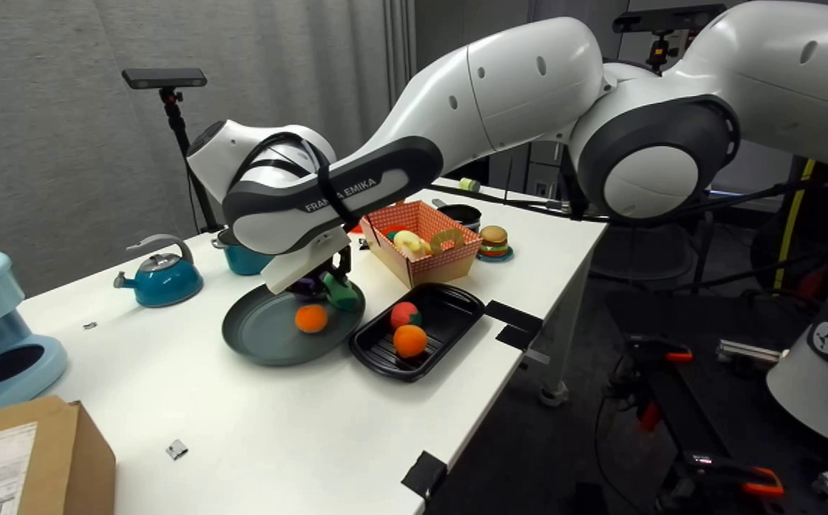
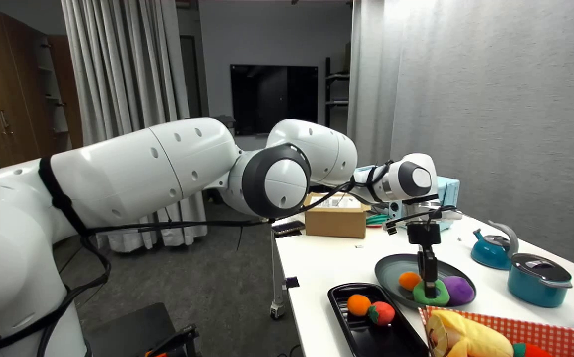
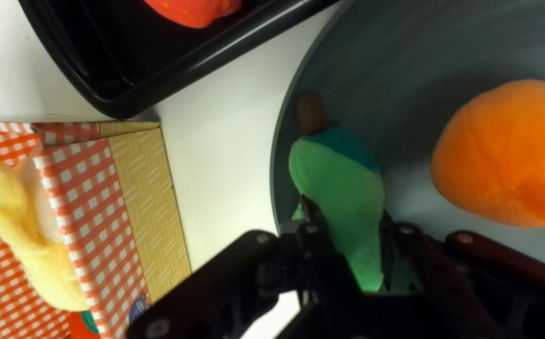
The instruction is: Take the pear plush toy from the plate and place it in the box
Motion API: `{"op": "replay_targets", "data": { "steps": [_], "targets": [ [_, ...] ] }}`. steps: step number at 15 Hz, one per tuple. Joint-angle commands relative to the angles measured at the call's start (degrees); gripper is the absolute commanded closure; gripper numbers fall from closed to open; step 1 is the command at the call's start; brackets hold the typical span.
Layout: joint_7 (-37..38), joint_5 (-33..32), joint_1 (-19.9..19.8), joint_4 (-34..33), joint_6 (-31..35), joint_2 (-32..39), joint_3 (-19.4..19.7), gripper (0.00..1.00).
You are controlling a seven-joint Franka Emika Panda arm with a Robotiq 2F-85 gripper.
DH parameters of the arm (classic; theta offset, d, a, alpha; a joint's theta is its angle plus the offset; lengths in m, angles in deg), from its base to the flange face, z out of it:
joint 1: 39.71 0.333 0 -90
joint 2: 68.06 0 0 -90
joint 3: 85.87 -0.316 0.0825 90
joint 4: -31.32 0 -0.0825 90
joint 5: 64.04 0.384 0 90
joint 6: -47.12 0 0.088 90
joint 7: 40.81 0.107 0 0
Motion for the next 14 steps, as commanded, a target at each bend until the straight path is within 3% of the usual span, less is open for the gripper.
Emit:
{"op": "replay_targets", "data": {
  "steps": [1, 5, 14],
  "targets": [
    [1.2, 1.0, 0.2, -2.3, -4.0, -1.5, -0.3, 0.96],
    [4.1, 0.4, 0.5, -1.7, -7.1, -4.5, 0.6, 0.96],
    [18.7, 3.4, -2.3, 0.7, -14.6, -9.6, 0.2, 0.95]
  ]
}}
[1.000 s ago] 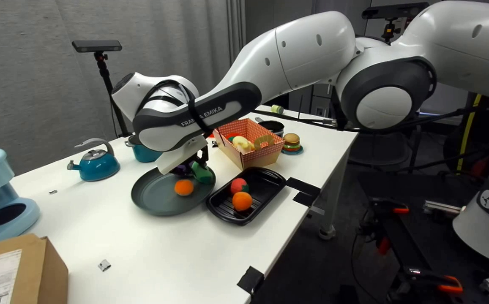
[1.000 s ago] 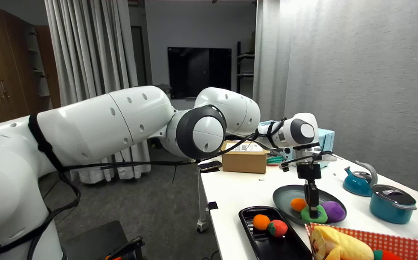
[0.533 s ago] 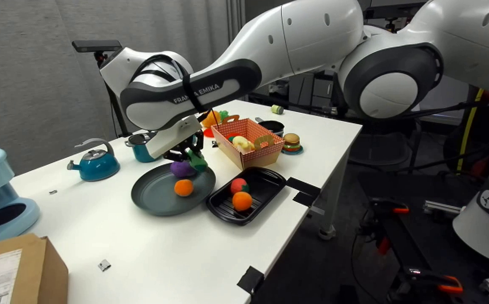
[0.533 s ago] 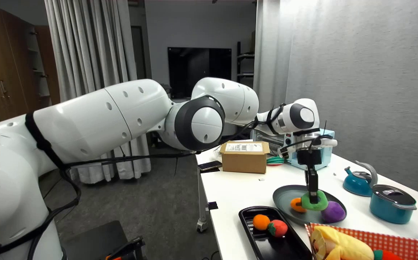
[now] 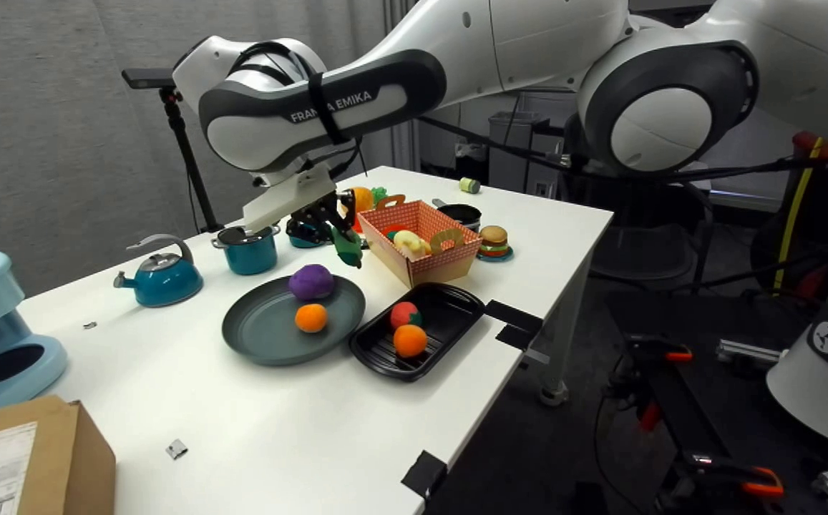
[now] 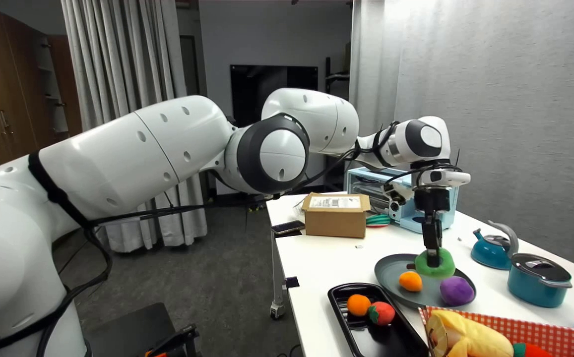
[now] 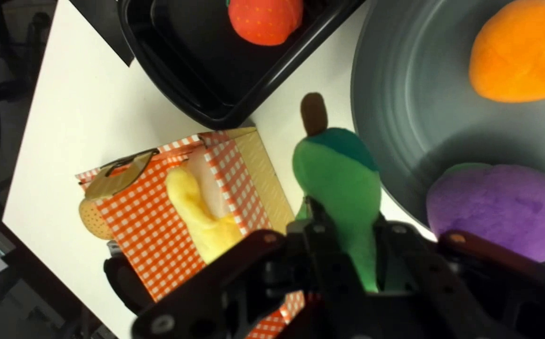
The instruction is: Take the pear plush toy from the plate and place it in the box
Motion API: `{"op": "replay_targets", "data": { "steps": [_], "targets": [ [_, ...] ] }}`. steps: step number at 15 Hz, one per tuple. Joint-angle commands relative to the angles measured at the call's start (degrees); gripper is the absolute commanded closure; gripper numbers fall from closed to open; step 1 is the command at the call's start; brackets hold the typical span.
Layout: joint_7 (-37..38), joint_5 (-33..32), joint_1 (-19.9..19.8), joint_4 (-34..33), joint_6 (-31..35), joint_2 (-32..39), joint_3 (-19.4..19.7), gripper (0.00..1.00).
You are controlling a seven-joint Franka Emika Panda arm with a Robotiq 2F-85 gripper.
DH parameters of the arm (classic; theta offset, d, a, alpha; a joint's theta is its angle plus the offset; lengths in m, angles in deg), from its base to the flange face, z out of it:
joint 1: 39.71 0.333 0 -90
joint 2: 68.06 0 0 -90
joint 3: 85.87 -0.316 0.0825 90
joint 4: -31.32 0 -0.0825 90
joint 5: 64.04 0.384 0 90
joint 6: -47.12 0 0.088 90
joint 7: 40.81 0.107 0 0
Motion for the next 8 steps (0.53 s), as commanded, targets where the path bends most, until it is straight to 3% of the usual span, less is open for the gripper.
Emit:
{"op": "replay_targets", "data": {
  "steps": [1, 8],
  "targets": [
    [6.1, 2.9, -1.8, 2.0, -3.3, -2.9, -0.4, 0.95],
    [10.4, 3.1, -3.3, 5.4, -3.5, -8.9, -0.4, 0.95]
  ]
}}
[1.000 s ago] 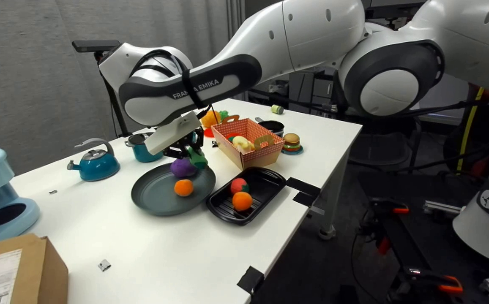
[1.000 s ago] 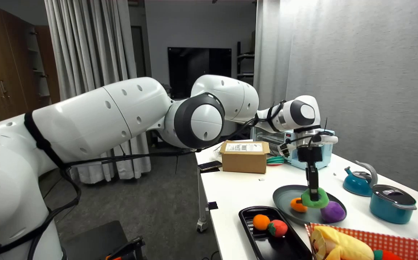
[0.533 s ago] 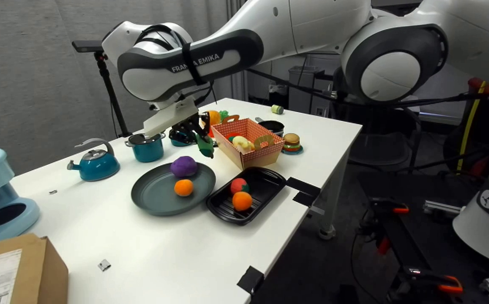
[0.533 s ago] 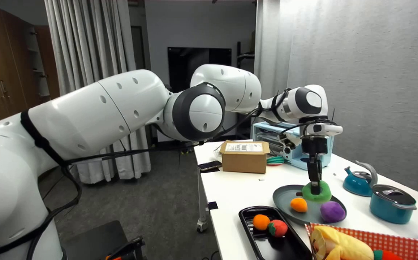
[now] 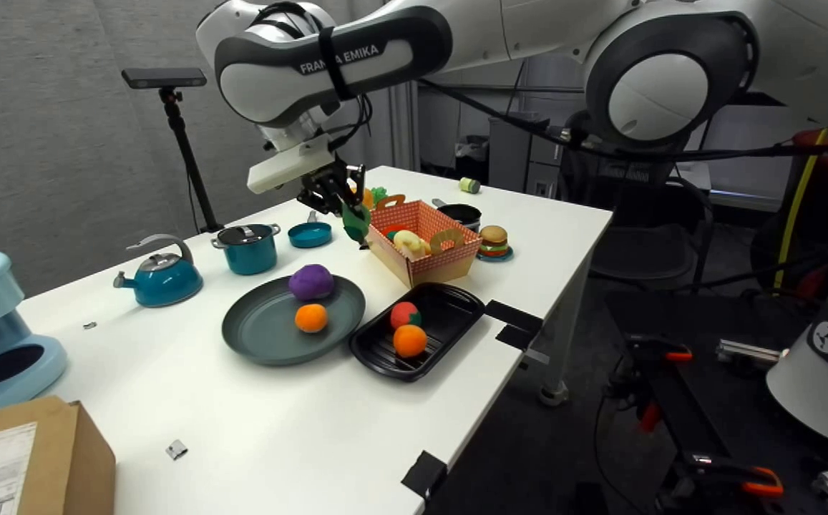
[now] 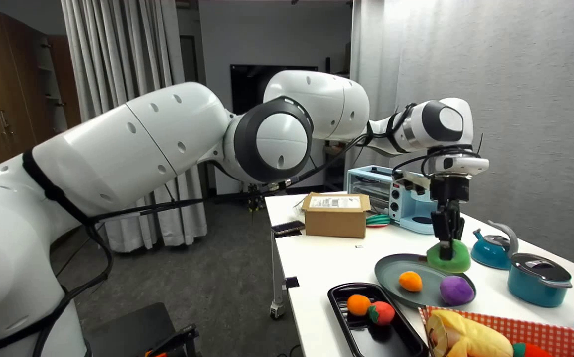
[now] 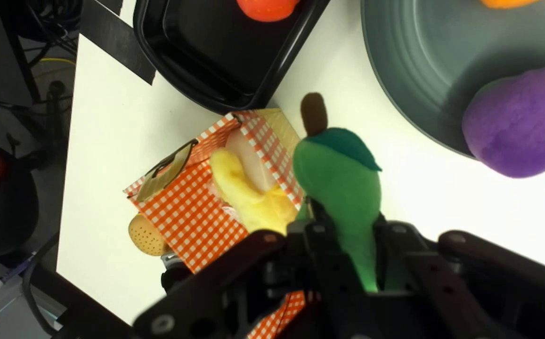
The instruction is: Take the pear plush toy from the plate and place it in the box
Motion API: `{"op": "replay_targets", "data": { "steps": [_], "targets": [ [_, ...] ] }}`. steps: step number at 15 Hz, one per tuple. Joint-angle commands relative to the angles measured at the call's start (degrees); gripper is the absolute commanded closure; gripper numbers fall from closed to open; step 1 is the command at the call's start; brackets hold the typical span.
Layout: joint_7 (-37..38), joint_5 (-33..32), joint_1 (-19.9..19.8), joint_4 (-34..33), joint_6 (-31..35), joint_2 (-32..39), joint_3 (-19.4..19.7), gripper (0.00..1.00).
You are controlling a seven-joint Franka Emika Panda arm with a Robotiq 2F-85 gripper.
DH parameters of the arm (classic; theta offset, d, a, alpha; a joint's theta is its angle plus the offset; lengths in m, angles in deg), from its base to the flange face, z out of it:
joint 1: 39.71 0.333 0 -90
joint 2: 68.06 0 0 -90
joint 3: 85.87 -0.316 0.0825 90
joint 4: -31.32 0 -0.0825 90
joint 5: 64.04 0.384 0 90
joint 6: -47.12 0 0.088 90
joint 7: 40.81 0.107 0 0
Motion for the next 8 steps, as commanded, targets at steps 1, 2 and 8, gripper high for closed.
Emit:
{"op": "replay_targets", "data": {
  "steps": [1, 2, 8],
  "targets": [
    [1.2, 1.0, 0.0, 5.5, -1.8, -6.6, -0.3, 0.95],
    [0.6, 0.7, 0.2, 7.2, -1.8, -8.3, -0.3, 0.95],
    [1.1, -0.8, 1.5, 22.2, -1.2, -20.0, 0.6, 0.95]
  ]
}}
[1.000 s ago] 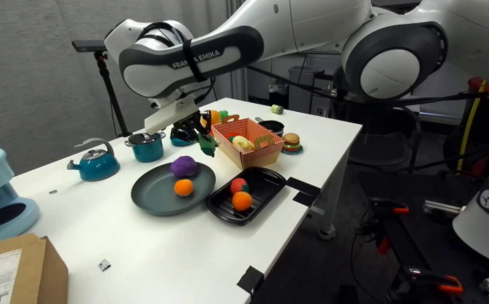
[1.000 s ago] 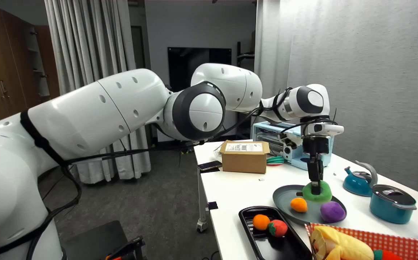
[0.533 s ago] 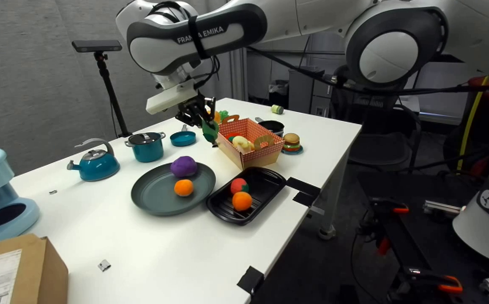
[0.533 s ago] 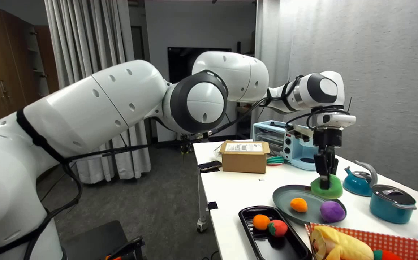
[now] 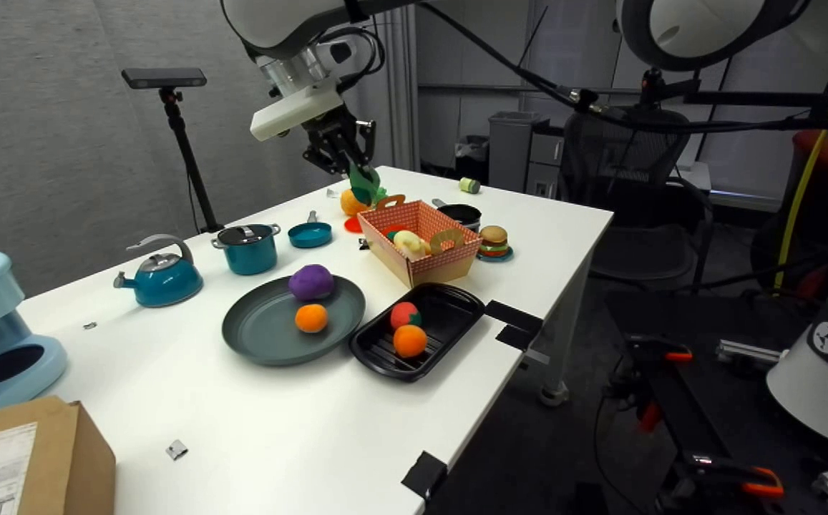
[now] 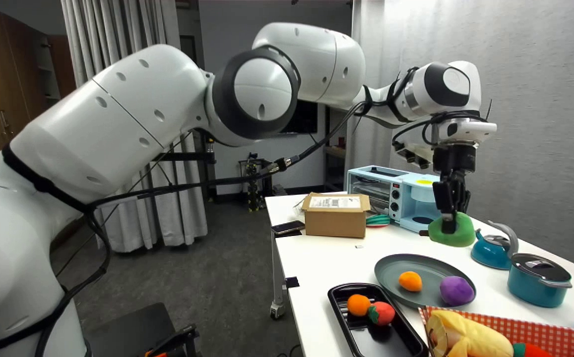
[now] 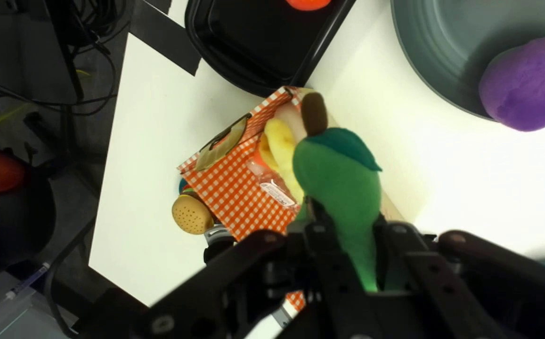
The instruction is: Take the pear plush toy from the plate and place it in the box
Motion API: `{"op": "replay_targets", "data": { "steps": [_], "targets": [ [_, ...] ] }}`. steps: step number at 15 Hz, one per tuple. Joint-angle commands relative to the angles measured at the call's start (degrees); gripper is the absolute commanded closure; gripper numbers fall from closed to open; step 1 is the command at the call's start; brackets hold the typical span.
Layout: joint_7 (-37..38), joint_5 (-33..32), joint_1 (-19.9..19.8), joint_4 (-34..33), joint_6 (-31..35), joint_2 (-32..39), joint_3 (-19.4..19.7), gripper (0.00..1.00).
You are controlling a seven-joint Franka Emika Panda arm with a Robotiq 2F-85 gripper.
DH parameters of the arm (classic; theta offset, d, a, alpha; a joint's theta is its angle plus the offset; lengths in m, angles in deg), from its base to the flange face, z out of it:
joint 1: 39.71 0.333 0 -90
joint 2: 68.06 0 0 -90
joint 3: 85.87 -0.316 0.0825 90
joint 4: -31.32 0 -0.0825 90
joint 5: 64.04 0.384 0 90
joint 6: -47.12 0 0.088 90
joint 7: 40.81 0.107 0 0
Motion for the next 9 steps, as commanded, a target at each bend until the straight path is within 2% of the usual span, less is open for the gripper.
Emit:
{"op": "replay_targets", "data": {
  "steps": [1, 9],
  "targets": [
    [0.9, -0.4, 1.2, 13.8, -0.8, -10.0, 0.4, 0.95],
    [0.5, 2.4, 0.6, 35.9, -0.7, -23.8, -1.1, 0.95]
  ]
}}
